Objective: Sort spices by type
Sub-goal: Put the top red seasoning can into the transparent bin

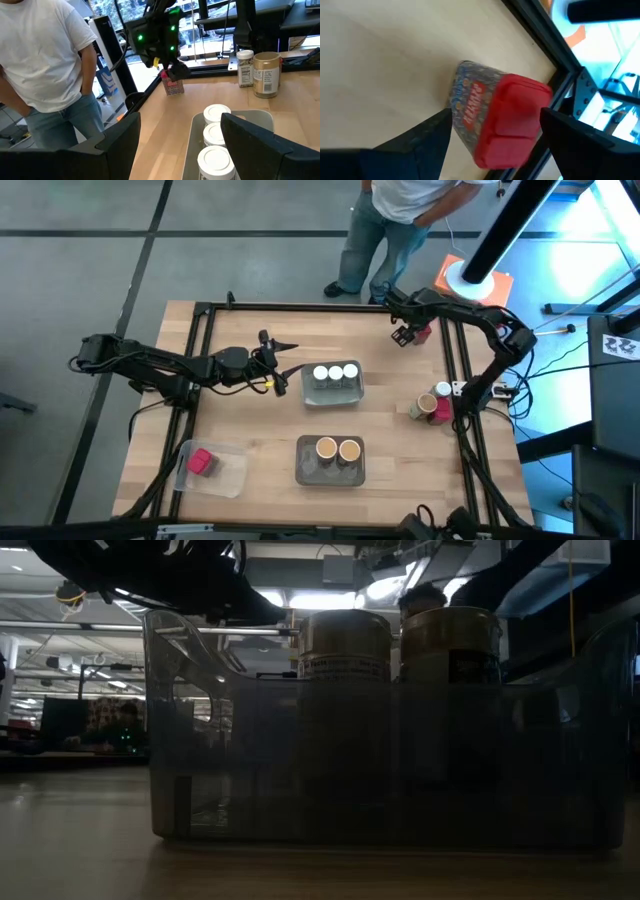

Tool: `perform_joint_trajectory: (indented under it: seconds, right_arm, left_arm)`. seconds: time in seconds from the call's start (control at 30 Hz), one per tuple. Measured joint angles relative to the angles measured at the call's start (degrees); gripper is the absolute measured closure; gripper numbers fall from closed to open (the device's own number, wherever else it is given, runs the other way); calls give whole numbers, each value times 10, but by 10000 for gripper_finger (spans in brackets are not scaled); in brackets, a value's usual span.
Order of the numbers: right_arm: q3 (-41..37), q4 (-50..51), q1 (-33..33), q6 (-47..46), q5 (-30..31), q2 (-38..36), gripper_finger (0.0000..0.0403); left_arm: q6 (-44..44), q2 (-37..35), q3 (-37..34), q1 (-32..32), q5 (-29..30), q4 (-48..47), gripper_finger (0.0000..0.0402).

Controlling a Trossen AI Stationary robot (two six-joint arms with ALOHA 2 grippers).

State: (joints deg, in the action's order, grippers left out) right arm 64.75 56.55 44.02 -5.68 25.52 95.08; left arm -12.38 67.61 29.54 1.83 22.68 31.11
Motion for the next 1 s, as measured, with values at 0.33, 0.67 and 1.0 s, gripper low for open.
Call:
perform_joint_trajectory:
  seconds: [0.33, 0.67, 1.0]
  right_arm:
    - [0, 22, 36, 2, -82, -52, 104]
    - [-5, -6, 95, 16, -132, -52, 104]
    - [-73, -92, 104, 30, -161, -51, 104]
  left_arm:
    - [1, 0, 0, 0, 0, -2, 137]
    - [0, 0, 0, 0, 0, -6, 137]
    - [1, 0, 0, 0, 0, -5, 137]
